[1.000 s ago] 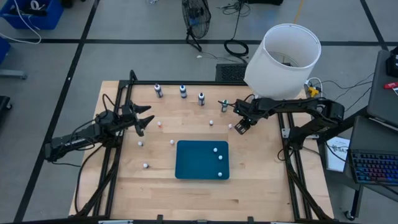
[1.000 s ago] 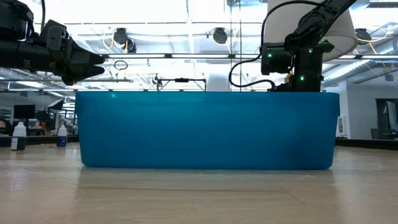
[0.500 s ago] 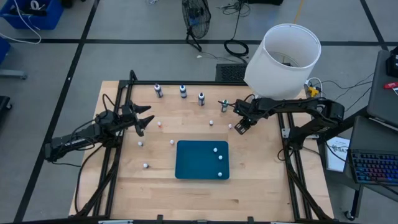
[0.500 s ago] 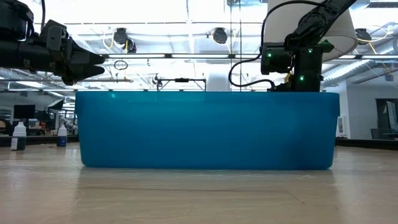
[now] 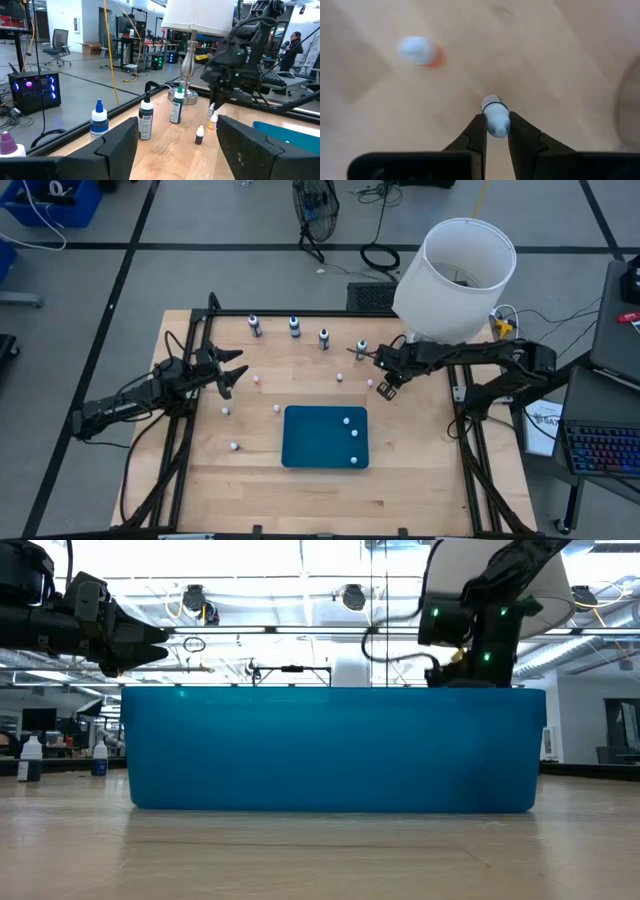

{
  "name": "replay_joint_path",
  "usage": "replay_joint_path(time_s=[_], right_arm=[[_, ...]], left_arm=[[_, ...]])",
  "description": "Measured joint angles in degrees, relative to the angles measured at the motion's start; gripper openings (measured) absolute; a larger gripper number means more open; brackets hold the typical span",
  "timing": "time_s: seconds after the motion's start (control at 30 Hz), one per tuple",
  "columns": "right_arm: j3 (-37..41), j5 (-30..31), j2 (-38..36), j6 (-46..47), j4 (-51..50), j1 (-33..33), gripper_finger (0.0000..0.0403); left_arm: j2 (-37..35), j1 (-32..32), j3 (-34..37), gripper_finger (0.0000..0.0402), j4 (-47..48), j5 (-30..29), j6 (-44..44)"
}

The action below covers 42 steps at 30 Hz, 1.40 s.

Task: Pick & Place food coloring
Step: Put the small green food coloring bottle into the blue bin

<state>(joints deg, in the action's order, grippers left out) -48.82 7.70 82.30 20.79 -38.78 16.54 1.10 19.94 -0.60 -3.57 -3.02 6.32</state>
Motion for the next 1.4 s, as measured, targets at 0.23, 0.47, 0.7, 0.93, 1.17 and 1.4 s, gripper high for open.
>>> replay_joint_path(time_s=[0.23, 0.47, 0.7, 0.93, 1.17, 1.4], right_arm=[[-0.08, 0.58, -7.06, 7.52, 1.76, -13.08, 0.0040], [-8.97, 5.13, -5.48, 12.40, 0.25, -26.40, 0.0040], [-23.55, 5.79, 7.39, 10.41, -8.63, -31.59, 0.0040], [-30.27, 2.64, 18.46, 8.32, -13.91, -30.89, 0.0040], [-30.42, -0.26, 24.02, 6.12, -14.12, -28.65, 0.0040], [-30.45, -0.54, 26.19, 4.56, -13.55, -27.14, 0.0040]], left_arm=[[0.01, 0.01, -0.01, 0.0269, 0.02, 0.01, 0.00], [0.00, 0.01, 0.00, 0.0269, 0.04, 0.01, 0.02], [0.02, 0.02, 0.00, 0.0269, 0.04, 0.00, 0.03], [0.01, 0.01, -0.02, 0.0269, 0.04, -0.01, 0.01], [0.02, 0.02, 0.00, 0.0269, 0.02, 0.01, 0.03], [0.01, 0.01, -0.02, 0.0269, 0.02, -0.01, 0.03]])
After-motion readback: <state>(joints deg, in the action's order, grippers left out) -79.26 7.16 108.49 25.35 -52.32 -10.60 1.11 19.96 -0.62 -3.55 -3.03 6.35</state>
